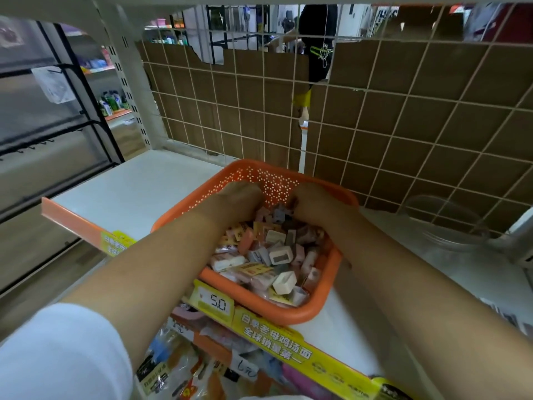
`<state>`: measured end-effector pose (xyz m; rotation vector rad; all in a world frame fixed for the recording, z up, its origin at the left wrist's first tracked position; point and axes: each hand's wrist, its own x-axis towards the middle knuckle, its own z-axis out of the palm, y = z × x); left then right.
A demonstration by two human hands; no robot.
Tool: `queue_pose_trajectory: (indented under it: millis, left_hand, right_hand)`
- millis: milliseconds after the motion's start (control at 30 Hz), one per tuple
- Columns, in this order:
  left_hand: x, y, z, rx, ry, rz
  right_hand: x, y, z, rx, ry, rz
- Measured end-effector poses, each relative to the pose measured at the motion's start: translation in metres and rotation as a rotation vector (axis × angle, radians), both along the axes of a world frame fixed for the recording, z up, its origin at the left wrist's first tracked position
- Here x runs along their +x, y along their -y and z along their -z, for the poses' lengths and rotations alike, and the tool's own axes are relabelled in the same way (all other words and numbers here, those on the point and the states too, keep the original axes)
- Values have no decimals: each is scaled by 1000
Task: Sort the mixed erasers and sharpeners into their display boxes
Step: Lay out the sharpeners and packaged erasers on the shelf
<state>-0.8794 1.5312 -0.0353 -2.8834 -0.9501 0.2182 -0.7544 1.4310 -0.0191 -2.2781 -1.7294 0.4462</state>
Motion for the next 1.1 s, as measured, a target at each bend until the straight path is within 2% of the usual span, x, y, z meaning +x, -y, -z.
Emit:
queue_pose_trajectory:
  millis: [100,233,300,400,533,633,833,933,1100]
  left_hand:
    - [-3,1,5,7,36,-4]
    - [3,3,4,-127,82,-119]
    - [3,3,2,-184,123,-171]
    - [-2,-1,-1,-210,218,-136]
    - [-15,9,-17,-354,435,-31]
    - [-20,37,-27,-489,618,-44]
    - [-24,99,-38,-856,929,-24]
    - [-18,120,-38,-1006,1072,-12]
    - [3,161,-33,-1136,1169,103]
  right_hand:
    - [0,2,1,18,5,-23]
    - [-1,5,2,64,19,-35]
    - [-1,6,-1,138,11,-21]
    - [1,13,-6,281,-70,-1]
    - [5,35,-11,414,-279,11]
    - [6,57,-19,529,-410,13]
    - [20,108,-25,548,-473,26]
    - [31,136,-23,604,-433,19]
    - [57,188,-22,632,-242,56]
